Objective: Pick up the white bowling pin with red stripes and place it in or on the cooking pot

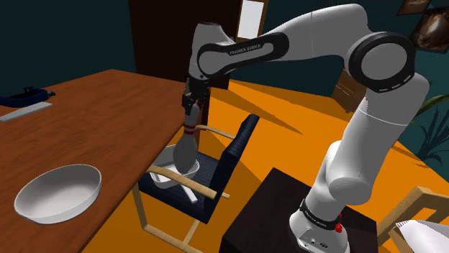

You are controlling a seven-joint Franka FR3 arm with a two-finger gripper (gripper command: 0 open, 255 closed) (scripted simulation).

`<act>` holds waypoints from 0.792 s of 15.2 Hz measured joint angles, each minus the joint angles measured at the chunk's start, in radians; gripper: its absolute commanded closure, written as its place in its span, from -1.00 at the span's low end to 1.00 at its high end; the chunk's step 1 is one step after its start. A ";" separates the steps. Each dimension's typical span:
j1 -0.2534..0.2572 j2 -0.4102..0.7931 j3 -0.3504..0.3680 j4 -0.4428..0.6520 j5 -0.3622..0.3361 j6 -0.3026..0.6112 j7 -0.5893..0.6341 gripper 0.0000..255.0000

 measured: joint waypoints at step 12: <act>-0.001 0.031 -0.001 -0.078 -0.006 0.129 0.009 1.00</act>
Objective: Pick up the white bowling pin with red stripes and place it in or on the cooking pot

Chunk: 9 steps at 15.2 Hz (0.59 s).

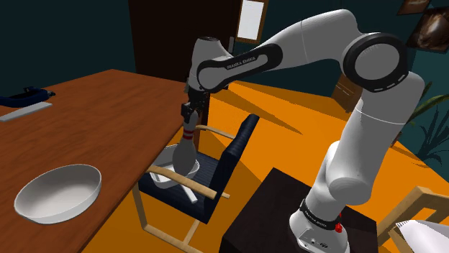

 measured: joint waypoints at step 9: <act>-0.001 0.005 -0.001 -0.011 0.001 0.000 -0.004 -1.00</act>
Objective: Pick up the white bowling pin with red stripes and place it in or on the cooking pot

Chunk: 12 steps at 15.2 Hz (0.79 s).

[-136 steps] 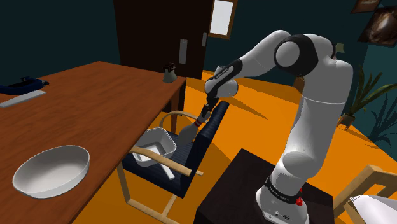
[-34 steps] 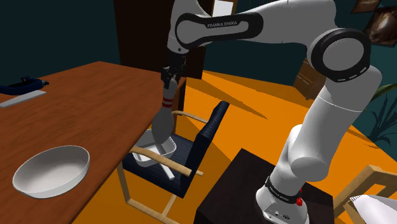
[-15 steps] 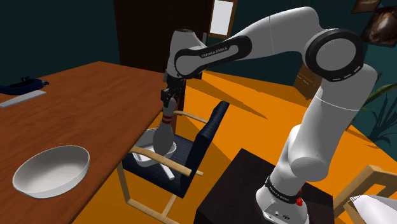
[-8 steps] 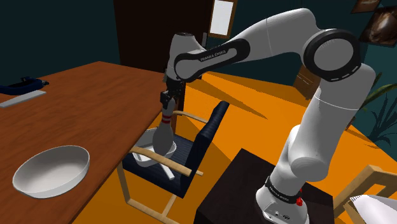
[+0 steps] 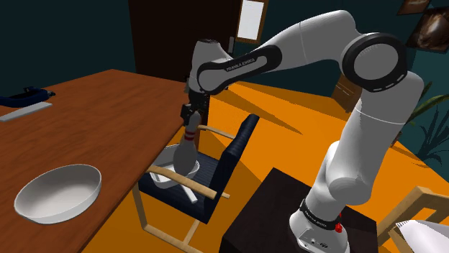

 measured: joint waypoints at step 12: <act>0.004 -0.060 0.005 0.056 0.004 -0.117 0.001 -1.00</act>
